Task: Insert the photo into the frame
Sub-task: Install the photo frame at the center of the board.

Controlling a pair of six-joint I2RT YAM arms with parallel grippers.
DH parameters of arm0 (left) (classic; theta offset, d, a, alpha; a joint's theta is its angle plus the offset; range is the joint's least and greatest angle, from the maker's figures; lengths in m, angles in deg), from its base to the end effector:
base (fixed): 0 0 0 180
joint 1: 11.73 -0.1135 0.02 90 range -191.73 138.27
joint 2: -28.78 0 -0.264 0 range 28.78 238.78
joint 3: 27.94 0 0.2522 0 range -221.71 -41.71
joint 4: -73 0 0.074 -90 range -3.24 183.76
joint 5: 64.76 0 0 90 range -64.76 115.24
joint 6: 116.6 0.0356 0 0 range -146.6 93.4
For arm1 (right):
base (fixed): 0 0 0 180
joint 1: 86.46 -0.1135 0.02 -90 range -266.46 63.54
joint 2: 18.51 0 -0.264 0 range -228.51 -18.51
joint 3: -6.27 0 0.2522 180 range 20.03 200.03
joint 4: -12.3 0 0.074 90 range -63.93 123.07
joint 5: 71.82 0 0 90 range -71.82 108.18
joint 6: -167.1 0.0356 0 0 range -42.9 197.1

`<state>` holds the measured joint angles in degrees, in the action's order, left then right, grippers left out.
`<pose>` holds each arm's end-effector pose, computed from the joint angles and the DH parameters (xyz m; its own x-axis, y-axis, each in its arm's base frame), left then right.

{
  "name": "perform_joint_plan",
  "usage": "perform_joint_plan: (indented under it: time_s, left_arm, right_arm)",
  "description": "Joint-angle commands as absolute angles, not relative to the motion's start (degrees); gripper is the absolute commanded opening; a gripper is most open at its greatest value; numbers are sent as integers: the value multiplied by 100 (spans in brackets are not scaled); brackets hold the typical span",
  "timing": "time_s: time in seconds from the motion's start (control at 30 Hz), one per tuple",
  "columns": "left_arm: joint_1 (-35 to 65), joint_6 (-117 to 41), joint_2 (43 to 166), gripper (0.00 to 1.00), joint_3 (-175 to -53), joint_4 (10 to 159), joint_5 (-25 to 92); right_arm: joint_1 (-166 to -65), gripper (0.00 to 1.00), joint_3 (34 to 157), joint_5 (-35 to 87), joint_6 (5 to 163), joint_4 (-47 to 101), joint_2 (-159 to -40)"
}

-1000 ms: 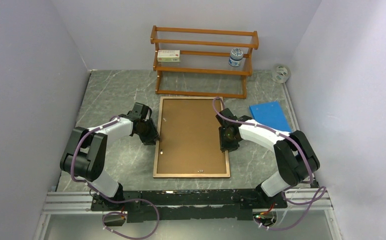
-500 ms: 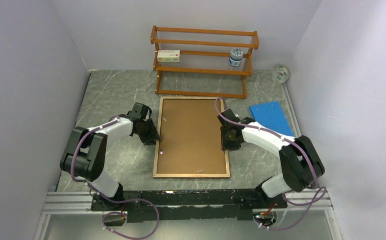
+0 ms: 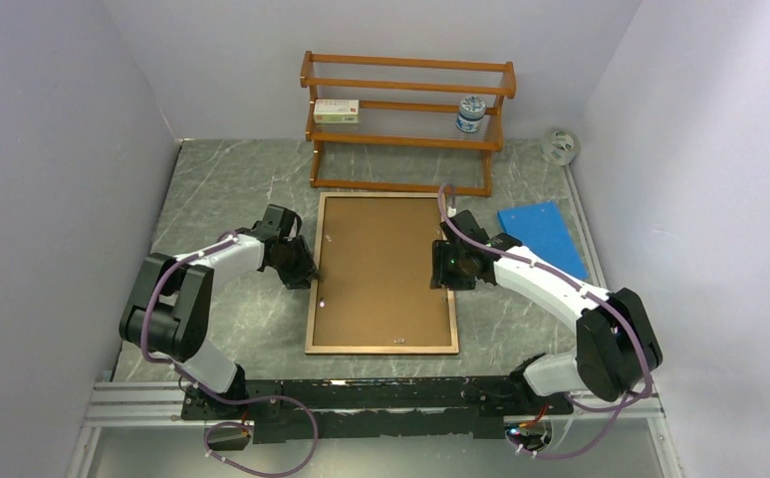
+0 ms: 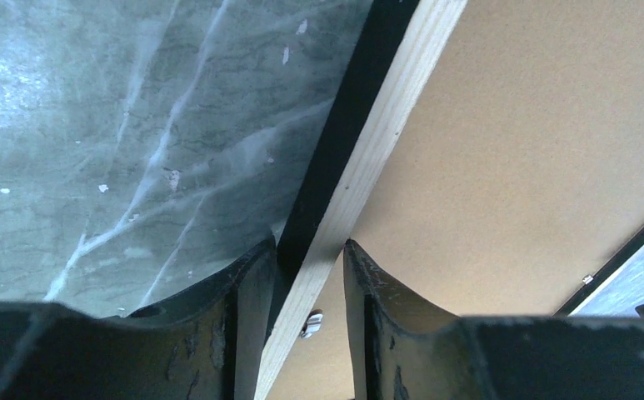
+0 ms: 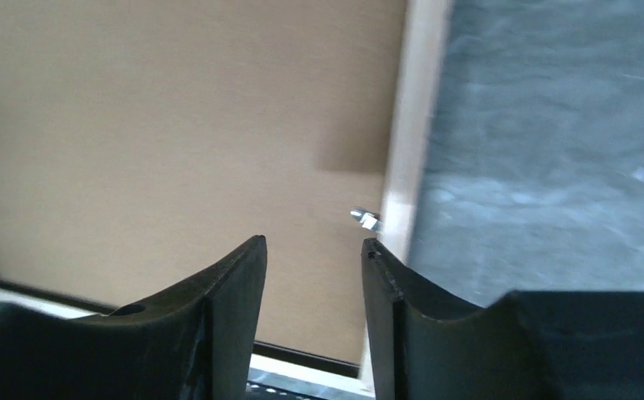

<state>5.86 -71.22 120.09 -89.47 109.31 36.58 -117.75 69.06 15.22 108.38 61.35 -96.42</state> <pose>0.2734 -0.0940 0.1526 -0.8818 -0.4429 -0.1622 -0.3471 0.8422 -0.4126 0.2196 0.1313 0.2073 -0.9167 0.0496 -0.3965 -0.0275 0.9821 0.1865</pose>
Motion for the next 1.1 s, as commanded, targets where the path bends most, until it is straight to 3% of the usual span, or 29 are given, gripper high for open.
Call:
perform_joint_plan:
  time_s: [0.0, 0.1, 0.27, 0.5, 0.7, 1.07]
  left_arm:
    - [576, -6963, 12057, 41, -8602, 11224, 3426]
    - [576, -6949, 11994, 37, -8501, 11194, 3560]
    - [576, -6878, 11863, 33, -8326, 11070, 3804]
    - [575, -6757, 11989, 16, -8247, 10730, 4254]
    - [576, -6701, 12158, 14, -8331, 10374, 4862]
    - [576, -6692, 12204, 14, -8335, 10425, 4883]
  right_arm:
    - [-11813, 45, 7131, 2802, 11169, 4908, -9815]
    - [-12024, 39, 7348, 3332, 11390, 4306, -10300]
    - [-12533, 38, 7862, 3715, 11674, 3652, -11177]
    - [-13082, 25, 8432, 4352, 11804, 2933, -12343]
    - [-13431, 22, 8727, 4602, 11631, 2945, -12858]
    - [-13583, 17, 8705, 4486, 11427, 2863, -13174]
